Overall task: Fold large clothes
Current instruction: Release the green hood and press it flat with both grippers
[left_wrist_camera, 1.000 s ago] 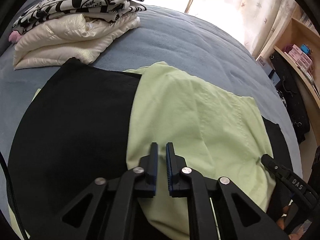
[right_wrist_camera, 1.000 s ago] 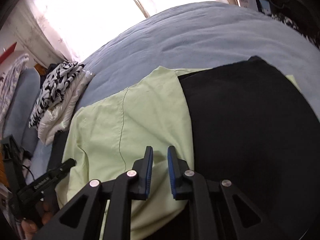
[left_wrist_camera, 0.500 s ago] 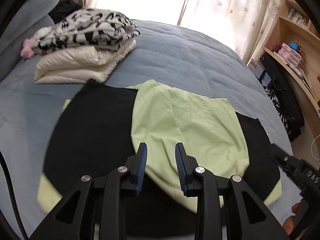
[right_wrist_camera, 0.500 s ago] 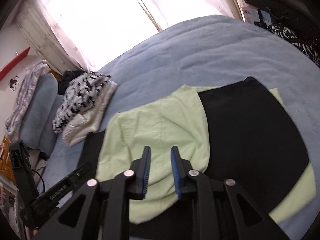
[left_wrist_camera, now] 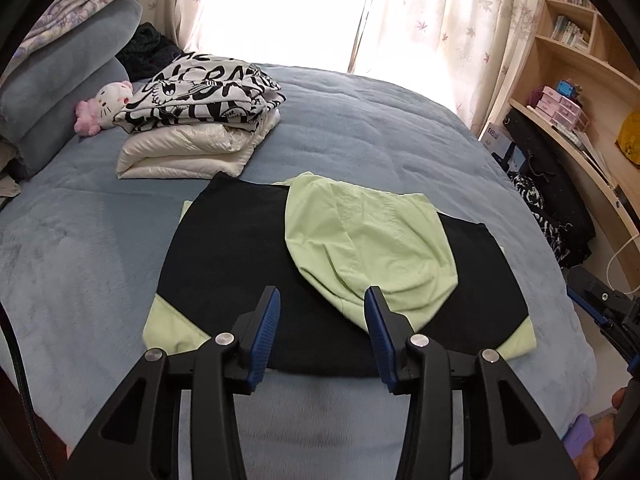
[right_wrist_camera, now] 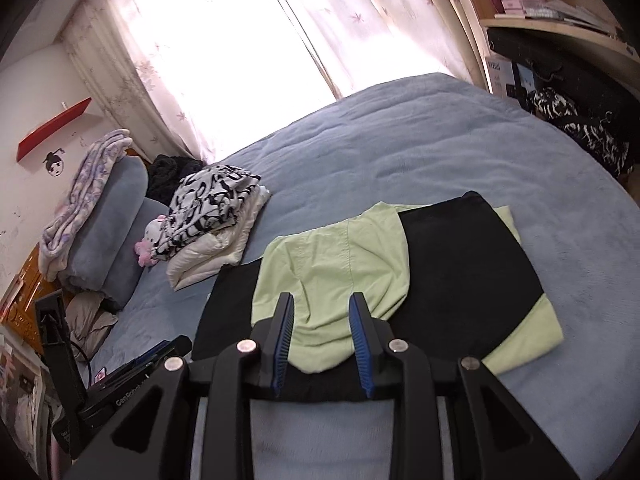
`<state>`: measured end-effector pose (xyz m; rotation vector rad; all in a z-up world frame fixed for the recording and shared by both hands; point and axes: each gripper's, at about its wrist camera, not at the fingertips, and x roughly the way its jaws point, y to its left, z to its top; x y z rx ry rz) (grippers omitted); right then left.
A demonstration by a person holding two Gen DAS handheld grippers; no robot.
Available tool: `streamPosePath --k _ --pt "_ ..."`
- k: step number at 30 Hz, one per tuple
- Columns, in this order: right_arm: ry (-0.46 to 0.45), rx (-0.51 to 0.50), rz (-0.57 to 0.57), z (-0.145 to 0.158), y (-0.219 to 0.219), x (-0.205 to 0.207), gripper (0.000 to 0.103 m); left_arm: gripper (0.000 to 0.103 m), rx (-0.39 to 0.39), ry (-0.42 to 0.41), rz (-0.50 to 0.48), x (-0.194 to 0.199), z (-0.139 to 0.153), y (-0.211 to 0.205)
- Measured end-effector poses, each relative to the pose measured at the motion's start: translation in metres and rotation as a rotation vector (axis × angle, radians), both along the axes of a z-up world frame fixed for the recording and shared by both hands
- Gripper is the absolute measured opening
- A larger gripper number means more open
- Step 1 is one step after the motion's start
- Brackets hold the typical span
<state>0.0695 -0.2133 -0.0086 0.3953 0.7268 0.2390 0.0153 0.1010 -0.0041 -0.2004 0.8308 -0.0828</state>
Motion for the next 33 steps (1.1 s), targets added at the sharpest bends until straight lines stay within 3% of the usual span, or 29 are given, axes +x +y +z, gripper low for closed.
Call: streamPosePath --k 9,17,33 --pt "-0.027 -0.048 0.063 0.029 0.001 -0.046 0.029 0.043 -0.006 -0.012 -0.016 -0.034 0.009 0.001" --pt "-0.051 -0.077 0.133 0.041 0.016 -0.064 0.041 0.051 0.012 -0.001 -0.028 -0.043 0.002 -0.002" --pt "0.019 -0.097 0.110 -0.039 0.037 -0.019 0.042 0.057 0.026 0.126 -0.020 -0.017 -0.062 0.002"
